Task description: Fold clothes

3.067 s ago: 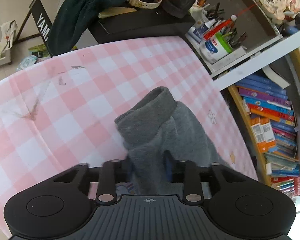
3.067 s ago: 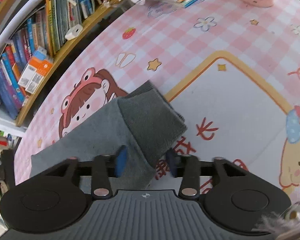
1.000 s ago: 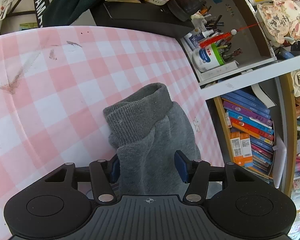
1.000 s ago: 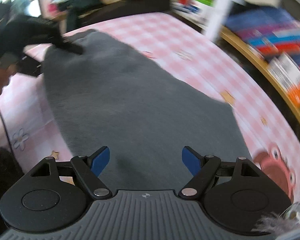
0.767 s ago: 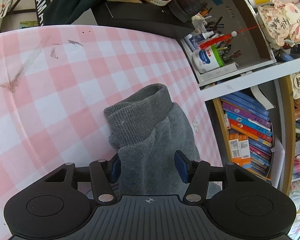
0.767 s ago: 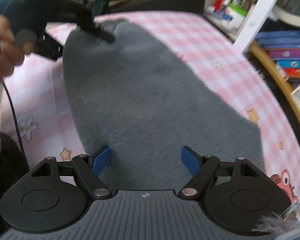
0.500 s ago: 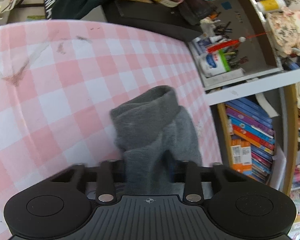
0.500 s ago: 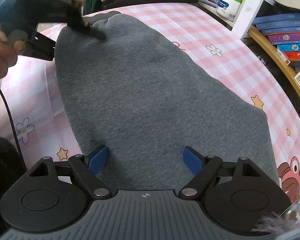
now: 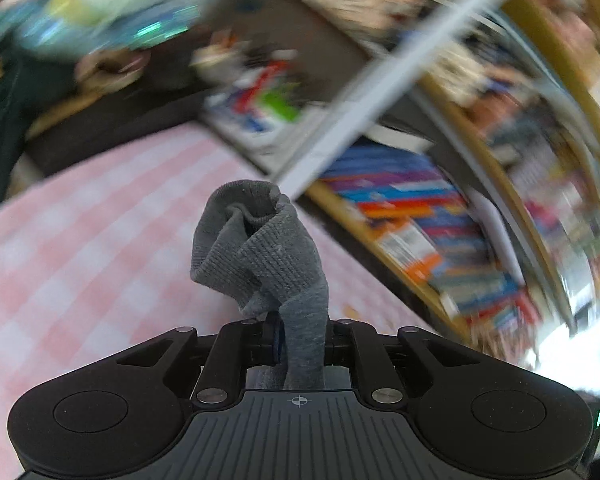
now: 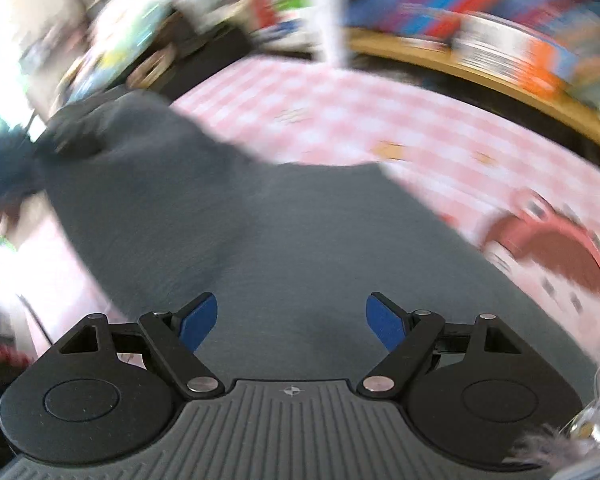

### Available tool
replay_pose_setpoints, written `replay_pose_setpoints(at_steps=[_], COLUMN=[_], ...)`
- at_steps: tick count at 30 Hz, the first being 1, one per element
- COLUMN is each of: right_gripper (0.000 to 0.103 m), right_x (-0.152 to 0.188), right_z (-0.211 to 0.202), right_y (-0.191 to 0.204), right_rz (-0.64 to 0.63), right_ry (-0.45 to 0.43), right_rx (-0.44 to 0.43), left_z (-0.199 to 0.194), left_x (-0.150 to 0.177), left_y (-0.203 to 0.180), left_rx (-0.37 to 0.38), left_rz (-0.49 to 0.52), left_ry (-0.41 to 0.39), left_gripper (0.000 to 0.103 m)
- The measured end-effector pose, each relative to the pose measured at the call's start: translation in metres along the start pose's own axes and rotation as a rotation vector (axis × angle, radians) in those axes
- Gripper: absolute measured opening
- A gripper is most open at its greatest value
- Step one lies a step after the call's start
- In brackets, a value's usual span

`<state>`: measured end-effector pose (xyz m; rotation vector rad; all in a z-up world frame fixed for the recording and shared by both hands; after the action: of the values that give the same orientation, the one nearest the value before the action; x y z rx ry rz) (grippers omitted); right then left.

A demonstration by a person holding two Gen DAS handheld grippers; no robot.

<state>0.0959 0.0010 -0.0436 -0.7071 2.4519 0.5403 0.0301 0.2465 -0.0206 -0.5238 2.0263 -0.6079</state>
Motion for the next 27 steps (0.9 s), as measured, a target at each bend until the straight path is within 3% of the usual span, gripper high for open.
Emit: replay_pose_setpoints(at_steps=[6, 12, 14, 18, 21, 24, 27], right_gripper=[0.081, 0.081, 0.081, 0.081, 0.081, 0.081, 0.081], right_x=[0.019, 0.041, 0.047, 0.050, 0.053, 0.055, 0.057], right_z=[-0.050, -0.080, -0.087, -0.087, -0.085, -0.076, -0.066], right_y=[-0.061, -0.090, -0.094, -0.096, -0.095, -0.092, -0.087], right_rz=[0.331, 0.539, 0.581, 0.612, 0.642, 0.665, 0.692], right_ry=[-0.124, -0.213, -0.230, -0.244, -0.236, -0.213, -0.182], right_rx=[0.032, 0.016, 0.007, -0.028, -0.066, -0.099, -0.140], left_z=[0.004, 0.019, 0.027, 0.046, 0.042, 0.035, 0.027], left_x=[0.012, 0.042, 0.057, 0.100, 0.122, 0.122, 0.103], left_y=[-0.072, -0.110, -0.121, -0.142, -0.157, -0.165, -0.155], left_rx=[0.079, 0.151, 0.168, 0.226, 0.289, 0.328, 0.335], left_rz=[0.337, 0.446, 0.482, 0.580, 0.680, 0.713, 0.624], left_ry=[0.066, 0.181, 0.237, 0.432, 0.497, 0.476, 0.406], left_gripper=[0.013, 0.014, 0.018, 0.047, 0.054, 0.059, 0.058])
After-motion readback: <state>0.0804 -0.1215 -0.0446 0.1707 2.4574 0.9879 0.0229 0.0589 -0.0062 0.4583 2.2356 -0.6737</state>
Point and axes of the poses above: each gripper's, at about its wrist camera, not at the fingertips, and z roughly the way its jaws point, y to its left, x to its underside, the point moved 9 cm from there along z, roughly the way its jaws point, and after that the axes turned 1 degree about x, right-handed, at the moved point
